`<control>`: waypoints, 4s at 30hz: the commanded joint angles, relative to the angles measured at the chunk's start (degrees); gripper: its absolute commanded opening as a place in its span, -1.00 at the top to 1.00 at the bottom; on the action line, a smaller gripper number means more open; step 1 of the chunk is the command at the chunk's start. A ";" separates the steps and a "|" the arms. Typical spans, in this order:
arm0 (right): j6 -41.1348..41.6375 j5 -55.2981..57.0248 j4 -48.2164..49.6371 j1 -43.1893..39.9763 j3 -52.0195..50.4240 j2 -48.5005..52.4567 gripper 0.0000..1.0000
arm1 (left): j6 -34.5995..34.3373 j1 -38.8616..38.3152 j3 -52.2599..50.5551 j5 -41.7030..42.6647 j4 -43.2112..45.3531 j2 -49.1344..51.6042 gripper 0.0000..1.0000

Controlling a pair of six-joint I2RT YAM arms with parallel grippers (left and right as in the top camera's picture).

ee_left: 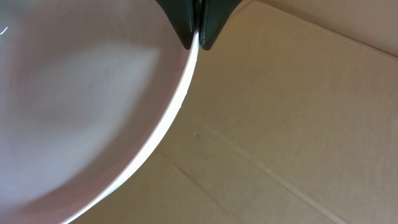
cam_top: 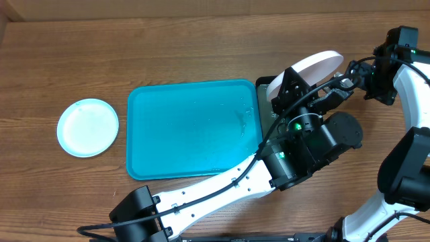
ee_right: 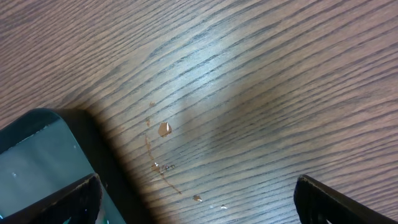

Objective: Clean dirty plates on tray and stack at the side
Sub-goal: 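Swing the held plate right over the black tray to drain it, then carry the white plate left over the plate stack, then lower the plate onto the stack and open the left gripper, then raise the left gripper away from the stack toward the teal tray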

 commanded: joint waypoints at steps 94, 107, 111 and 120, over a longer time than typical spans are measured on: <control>0.07 -0.28 0.33 -0.17 0.17 -0.79 -1.00 | -51.25 103.67 -13.31 85.22 -50.25 0.02 -0.62; 0.07 -0.28 0.33 -0.17 0.17 -0.79 -1.00 | -46.90 91.58 -13.31 85.66 -49.46 0.02 -0.67; 0.07 -0.28 0.33 -0.17 0.17 -0.79 -1.00 | -46.93 87.10 -13.31 85.66 -49.24 0.02 -0.75; 0.07 -0.28 0.33 -0.17 0.17 -0.79 -1.00 | -47.41 77.90 -13.31 85.81 -49.22 0.02 -1.00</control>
